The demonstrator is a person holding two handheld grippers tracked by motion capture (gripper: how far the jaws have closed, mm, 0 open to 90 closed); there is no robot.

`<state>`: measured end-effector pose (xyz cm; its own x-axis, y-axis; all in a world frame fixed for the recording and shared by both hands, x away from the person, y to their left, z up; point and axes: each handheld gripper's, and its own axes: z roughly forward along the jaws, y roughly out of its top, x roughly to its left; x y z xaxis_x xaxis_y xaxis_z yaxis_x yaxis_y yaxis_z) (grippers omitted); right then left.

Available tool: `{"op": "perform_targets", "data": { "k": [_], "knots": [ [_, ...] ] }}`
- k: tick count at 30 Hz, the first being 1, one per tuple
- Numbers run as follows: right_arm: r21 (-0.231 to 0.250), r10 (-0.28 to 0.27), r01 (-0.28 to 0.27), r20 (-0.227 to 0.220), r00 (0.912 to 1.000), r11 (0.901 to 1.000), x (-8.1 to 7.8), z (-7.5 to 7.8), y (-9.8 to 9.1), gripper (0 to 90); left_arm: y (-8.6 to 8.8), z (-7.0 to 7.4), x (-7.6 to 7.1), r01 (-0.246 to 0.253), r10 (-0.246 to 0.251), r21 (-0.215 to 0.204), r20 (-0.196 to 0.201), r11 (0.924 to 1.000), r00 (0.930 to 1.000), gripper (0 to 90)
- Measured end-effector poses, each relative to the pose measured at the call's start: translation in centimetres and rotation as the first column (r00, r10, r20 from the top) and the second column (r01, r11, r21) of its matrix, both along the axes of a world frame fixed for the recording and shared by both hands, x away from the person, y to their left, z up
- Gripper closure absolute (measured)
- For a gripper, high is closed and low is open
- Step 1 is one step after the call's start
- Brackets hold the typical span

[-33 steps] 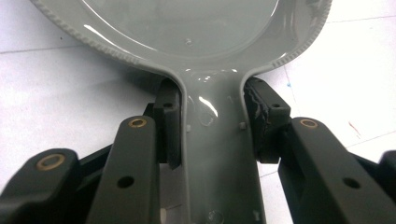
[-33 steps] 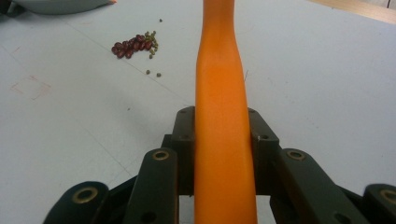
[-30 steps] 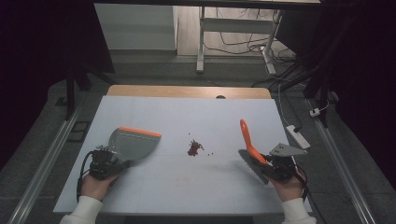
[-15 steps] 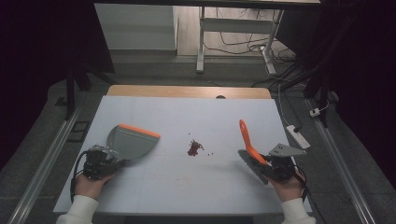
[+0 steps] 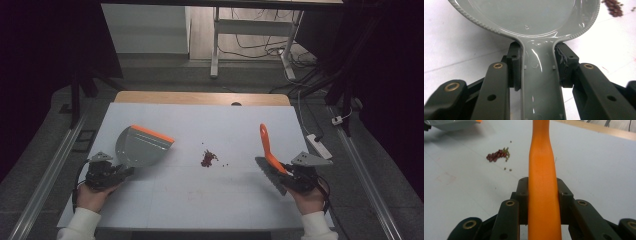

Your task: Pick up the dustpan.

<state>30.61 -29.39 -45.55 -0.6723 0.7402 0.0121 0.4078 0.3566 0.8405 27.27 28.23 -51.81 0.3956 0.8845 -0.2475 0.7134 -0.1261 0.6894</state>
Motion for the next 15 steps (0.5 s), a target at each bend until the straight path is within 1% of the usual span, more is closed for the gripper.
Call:
{"op": "perform_targets", "data": {
  "k": [2, 3, 6, 10, 15],
  "knots": [
    [-0.002, 0.0, 0.0, 0.009, 1.0, 1.0, 0.12, 0.28, 0.09, 69.7, 0.14, 0.05, -0.24, 0.013, -0.013, -0.003, 0.013, 0.9999, 0.9998, 61.6],
    [-0.002, -0.003, 0.003, 0.011, 0.9999, 1.0, 0.17, 0.38, 0.12, 69.7, 0.24, 0.09, -0.29, 0.022, -0.022, -0.012, 0.017, 0.9997, 0.9996, 61.6],
    [0.001, -0.012, 0.012, 0.017, 0.9998, 0.9999, 0.2, 0.57, 0.06, 69.7, 0.41, 0.18, -0.2, 0.035, -0.034, -0.023, 0.035, 0.9991, 0.9988, 61.6],
    [0.014, -0.017, 0.017, 0.025, 0.9995, 0.9998, 0.1, 0.69, -0.25, 69.7, 0.37, 0.17, -0.17, 0.052, -0.051, -0.014, 0.042, 0.9986, 0.9978, 61.6],
    [0.023, -0.028, 0.027, 0.025, 0.9993, 0.9994, 0.11, 0.75, -0.48, 69.7, 0.17, 0.52, -0.41, 0.084, -0.082, -0.011, 0.072, 0.9964, 0.994, 61.6]
  ]
}}
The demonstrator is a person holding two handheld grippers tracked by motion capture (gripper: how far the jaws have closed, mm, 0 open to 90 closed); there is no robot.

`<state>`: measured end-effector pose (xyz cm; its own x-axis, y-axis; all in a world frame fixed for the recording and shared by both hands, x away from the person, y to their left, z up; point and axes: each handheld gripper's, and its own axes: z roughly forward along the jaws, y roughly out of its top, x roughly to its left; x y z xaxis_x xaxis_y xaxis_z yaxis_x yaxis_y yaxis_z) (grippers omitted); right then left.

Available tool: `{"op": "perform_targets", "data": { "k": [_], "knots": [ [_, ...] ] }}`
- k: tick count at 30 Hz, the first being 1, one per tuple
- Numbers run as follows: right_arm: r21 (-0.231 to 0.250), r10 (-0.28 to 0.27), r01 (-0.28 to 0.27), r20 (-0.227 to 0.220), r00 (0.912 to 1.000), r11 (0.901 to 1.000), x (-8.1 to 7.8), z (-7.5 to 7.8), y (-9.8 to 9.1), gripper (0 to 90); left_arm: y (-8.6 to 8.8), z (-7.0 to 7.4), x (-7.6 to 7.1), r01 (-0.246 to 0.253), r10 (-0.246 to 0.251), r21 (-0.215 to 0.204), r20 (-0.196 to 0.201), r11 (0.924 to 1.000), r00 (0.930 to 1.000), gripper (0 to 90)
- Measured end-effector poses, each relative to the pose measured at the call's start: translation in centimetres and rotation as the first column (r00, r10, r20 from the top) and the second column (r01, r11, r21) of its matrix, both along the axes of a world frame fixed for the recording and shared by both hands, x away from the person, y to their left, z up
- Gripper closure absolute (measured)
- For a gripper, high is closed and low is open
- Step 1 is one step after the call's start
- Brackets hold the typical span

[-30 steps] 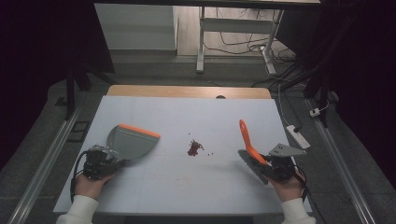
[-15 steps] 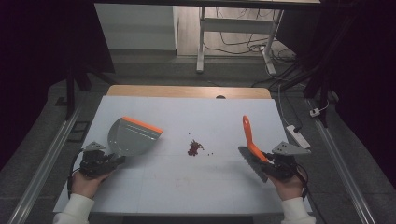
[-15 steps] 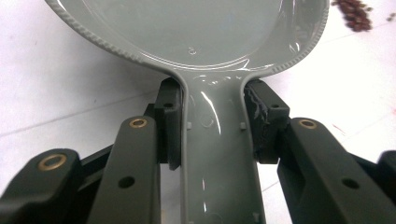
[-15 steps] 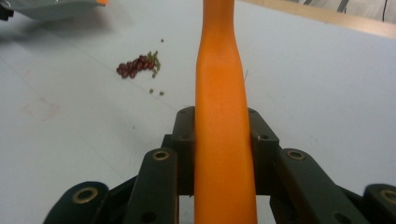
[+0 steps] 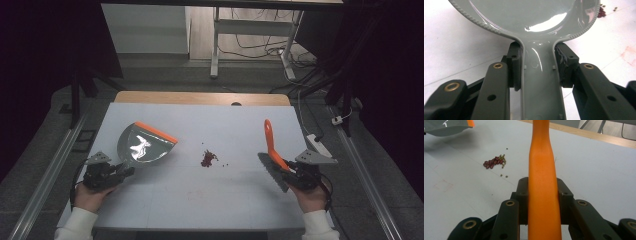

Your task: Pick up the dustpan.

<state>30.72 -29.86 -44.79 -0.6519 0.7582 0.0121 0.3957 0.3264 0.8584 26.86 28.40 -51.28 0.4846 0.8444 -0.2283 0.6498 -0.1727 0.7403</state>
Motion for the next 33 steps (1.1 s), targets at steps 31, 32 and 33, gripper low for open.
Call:
{"op": "perform_targets", "data": {
  "k": [31, 32, 33],
  "knots": [
    [-0.019, 0.024, -0.024, 0.016, 0.9996, 0.9995, -0.5, -0.1, 0.5, 69.7, -1.8, 1.5, -0.1, 0.231, -0.233, 0.042, 0.083, 0.9721, 0.9688, 61.6],
    [-0.017, 0.022, -0.022, 0.017, 0.9996, 0.9996, -0.5, -0.1, 0.5, 69.7, -1.9, 1.6, 0.1, 0.241, -0.244, 0.047, 0.083, 0.9694, 0.9662, 61.6],
    [-0.011, 0.021, -0.021, 0.016, 0.9997, 0.9997, -0.5, 0.0, 0.6, 69.7, -1.9, 1.6, 0.3, 0.248, -0.251, 0.051, 0.083, 0.9675, 0.9644, 61.6]
  ]
}}
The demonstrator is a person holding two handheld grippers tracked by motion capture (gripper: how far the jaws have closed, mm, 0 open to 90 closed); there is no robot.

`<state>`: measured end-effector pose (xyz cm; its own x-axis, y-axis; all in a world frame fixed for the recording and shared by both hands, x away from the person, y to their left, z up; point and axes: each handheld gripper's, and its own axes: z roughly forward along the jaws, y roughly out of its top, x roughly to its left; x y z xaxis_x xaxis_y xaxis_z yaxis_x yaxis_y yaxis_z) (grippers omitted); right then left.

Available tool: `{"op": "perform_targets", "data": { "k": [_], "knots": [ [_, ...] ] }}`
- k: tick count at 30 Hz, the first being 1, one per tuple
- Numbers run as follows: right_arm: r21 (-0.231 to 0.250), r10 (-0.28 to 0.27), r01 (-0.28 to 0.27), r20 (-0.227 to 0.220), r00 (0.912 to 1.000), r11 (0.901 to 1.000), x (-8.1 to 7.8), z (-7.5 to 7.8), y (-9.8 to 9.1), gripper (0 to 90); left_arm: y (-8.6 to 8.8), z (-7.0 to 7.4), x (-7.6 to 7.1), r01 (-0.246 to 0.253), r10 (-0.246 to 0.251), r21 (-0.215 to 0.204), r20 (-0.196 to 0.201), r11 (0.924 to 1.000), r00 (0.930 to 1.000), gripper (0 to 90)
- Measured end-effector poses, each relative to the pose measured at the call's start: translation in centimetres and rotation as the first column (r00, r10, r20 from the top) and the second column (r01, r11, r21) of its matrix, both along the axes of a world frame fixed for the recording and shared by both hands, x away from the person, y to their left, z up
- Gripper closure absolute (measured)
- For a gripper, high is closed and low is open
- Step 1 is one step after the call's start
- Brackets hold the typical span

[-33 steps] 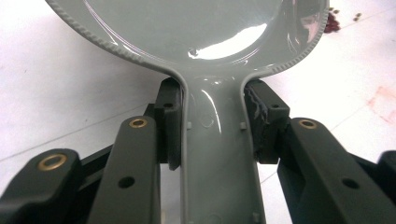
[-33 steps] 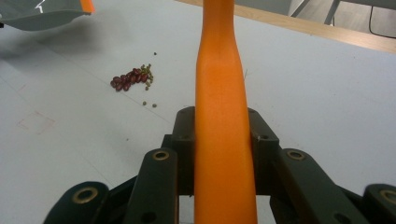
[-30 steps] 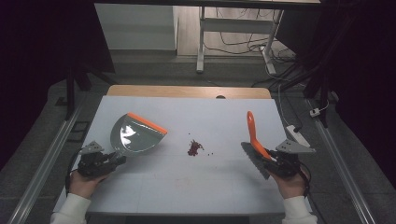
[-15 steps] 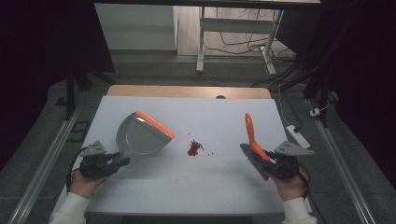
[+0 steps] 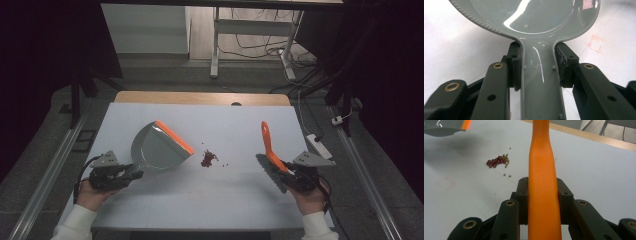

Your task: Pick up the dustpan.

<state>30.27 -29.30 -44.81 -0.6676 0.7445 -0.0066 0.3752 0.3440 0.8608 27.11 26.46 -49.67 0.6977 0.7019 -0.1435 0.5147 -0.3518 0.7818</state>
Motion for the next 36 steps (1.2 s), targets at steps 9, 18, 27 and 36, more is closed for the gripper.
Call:
{"op": "perform_targets", "data": {
  "k": [9, 18, 27, 36],
  "knots": [
    [0.008, 0.0, 0.0, 0.002, 1.0, 1.0, 1.1, 0.4, 1.4, 69.7, -0.5, 0.0, 1.5, 0.075, -0.074, 0.045, -0.025, 0.9962, 0.997, 61.6],
    [0.019, 0.025, -0.025, 0.006, 0.9997, 0.9995, 2.8, 0.9, 3.4, 69.7, -0.9, -0.1, 0.2, 0.117, -0.113, 0.08, -0.061, 0.9899, 0.9917, 61.6],
    [0.04, 0.035, -0.036, 0.026, 0.9991, 0.9985, 4.7, 1.9, 5.4, 69.7, -1.1, 0.1, 0.0, 0.127, -0.119, 0.08, -0.095, 0.9887, 0.9883, 61.6],
    [0.063, 0.047, -0.048, 0.025, 0.9986, 0.9968, 6.4, 2.4, 7.6, 69.7, -1.5, -0.1, 0.1, 0.173, -0.163, 0.081, -0.125, 0.9815, 0.9788, 61.6]
  ]
}}
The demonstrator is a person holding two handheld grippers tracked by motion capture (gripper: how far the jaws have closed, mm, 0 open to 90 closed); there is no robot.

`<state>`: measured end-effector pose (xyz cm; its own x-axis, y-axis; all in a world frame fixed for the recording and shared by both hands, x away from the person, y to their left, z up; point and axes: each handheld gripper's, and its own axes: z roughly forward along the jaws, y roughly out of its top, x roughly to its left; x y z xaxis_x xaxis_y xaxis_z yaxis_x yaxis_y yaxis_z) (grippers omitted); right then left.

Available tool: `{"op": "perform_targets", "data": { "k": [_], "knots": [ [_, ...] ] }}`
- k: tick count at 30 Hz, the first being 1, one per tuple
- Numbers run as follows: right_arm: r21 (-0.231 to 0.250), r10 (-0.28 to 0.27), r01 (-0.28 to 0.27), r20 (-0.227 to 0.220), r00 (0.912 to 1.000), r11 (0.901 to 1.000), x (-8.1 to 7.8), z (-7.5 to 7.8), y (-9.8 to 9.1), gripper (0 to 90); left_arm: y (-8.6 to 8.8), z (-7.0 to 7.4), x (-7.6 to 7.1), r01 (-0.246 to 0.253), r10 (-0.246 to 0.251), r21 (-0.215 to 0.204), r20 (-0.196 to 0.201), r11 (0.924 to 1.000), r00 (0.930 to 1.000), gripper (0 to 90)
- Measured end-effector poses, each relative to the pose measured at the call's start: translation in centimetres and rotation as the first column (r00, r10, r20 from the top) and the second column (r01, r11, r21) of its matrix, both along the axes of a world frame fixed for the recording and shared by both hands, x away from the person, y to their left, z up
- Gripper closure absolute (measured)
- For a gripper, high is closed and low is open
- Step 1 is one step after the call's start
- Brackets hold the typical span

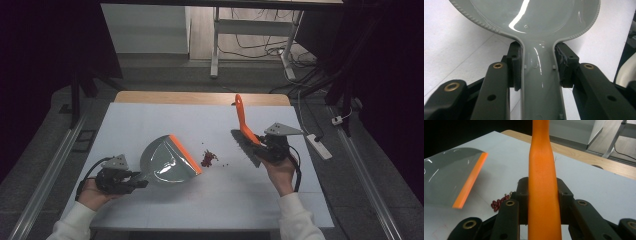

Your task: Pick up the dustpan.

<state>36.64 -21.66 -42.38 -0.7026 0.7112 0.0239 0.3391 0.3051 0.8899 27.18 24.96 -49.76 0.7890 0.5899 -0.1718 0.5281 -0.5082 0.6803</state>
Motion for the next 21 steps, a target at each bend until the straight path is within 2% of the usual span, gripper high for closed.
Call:
{"op": "perform_targets", "data": {
  "k": [3, 7, 10, 15, 21],
  "knots": [
    [-0.013, 0.001, -0.001, 0.008, 1.0, 0.9999, 0.3, 0.2, 0.7, 69.7, -0.3, -0.1, -0.1, 0.016, -0.016, 0.01, -0.008, 0.9998, 0.9998, 61.6],
    [0.022, 0.012, -0.012, 0.009, 0.9999, 0.9997, 0.9, -0.1, 1.4, 69.7, -0.4, -0.3, 0.0, 0.025, -0.025, 0.015, -0.024, 0.9996, 0.9994, 61.6],
    [-0.026, 0.023, -0.023, 0.015, 0.9996, 0.9994, 1.4, -0.5, 1.9, 69.7, -0.8, -0.5, 0.0, 0.045, -0.043, 0.033, -0.035, 0.9985, 0.9985, 61.6],
    [-0.03, 0.033, -0.033, -0.017, 0.9993, 0.999, 2.2, -1.3, 2.2, 69.7, -1.3, -0.6, -0.1, 0.084, -0.082, 0.045, -0.044, 0.9955, 0.9957, 61.5],
    [-0.042, 0.04, -0.041, -0.029, 0.9988, 0.9983, 2.6, -1.7, 2.6, 69.7, -1.9, -1.0, 0.0, 0.095, -0.091, 0.061, -0.064, 0.9936, 0.9938, 61.5]
  ]
}}
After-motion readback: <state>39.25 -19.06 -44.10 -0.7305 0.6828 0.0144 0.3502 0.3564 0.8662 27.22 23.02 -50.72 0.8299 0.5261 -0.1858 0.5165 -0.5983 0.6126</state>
